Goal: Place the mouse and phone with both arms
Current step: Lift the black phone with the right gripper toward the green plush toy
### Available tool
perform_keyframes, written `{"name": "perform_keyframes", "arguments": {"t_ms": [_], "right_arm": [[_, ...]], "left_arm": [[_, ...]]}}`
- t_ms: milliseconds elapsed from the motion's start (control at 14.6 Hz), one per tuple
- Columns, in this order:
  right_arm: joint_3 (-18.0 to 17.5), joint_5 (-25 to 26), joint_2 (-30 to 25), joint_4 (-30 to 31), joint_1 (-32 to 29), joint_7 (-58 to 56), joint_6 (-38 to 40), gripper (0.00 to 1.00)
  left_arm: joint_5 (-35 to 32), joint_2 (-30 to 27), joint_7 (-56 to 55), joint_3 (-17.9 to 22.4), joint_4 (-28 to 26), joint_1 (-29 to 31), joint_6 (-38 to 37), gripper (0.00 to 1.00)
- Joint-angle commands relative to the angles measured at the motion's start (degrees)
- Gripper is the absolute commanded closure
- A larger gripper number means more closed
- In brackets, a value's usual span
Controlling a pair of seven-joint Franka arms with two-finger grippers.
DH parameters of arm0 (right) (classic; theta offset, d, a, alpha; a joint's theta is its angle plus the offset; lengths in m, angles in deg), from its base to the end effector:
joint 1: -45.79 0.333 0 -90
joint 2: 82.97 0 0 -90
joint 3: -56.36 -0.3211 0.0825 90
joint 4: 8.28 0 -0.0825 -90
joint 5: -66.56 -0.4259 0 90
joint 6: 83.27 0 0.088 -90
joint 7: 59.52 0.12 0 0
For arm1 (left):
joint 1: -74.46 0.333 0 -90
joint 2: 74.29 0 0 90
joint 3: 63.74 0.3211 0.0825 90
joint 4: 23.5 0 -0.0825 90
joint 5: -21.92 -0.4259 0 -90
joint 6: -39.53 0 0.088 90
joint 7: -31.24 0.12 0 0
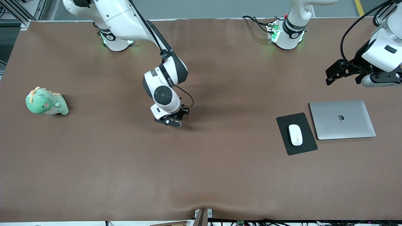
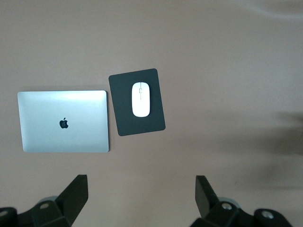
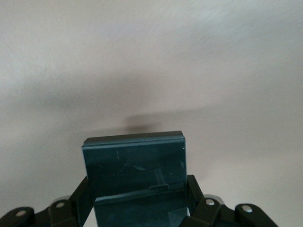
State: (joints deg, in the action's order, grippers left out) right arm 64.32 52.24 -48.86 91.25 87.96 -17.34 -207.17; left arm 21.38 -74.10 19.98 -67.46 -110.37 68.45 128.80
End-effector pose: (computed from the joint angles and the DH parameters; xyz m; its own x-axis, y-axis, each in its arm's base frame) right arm 0.5538 0.3976 0.1889 0.9425 -0.2728 -0.1929 -0.2714 -0.9619 0.0345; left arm 0.5888 -0.0997 0.6416 0.9989 0.0270 0.0396 0.0270 -0.9996 -0.0015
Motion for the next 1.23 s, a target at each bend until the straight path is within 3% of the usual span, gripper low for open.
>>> {"name": "perform_keyframes", "arguments": {"t_ms": [0, 274, 823, 1165], "right_arm": [[-0.66, 0.08, -5.01, 3.46, -2.96, -2.08, 2.6, 1.0], [-0.57, 0.08, -12.83, 14.27, -9.29, -12.45, 1.91, 1.0], [-0.14, 3.06, -20.93, 27.29, -17.38, -23.98, -2.31, 1.0], [5.48, 5.45, -22.6, 30.55, -17.39, -28.81, -2.49, 1.0]], "left_arm": [[0.45, -0.81, 0.8, 0.82, -0.57, 0.13, -1.37, 0.0], [0.45, -0.89, 2.02, 0.65, -0.58, 2.85, -1.72, 0.0], [0.54, -0.37, 2.38, 0.65, -0.4, 3.82, -1.11, 0.0], [0.8, 0.16, 2.38, 0.65, -0.31, 4.34, -0.06, 0.0]]}}
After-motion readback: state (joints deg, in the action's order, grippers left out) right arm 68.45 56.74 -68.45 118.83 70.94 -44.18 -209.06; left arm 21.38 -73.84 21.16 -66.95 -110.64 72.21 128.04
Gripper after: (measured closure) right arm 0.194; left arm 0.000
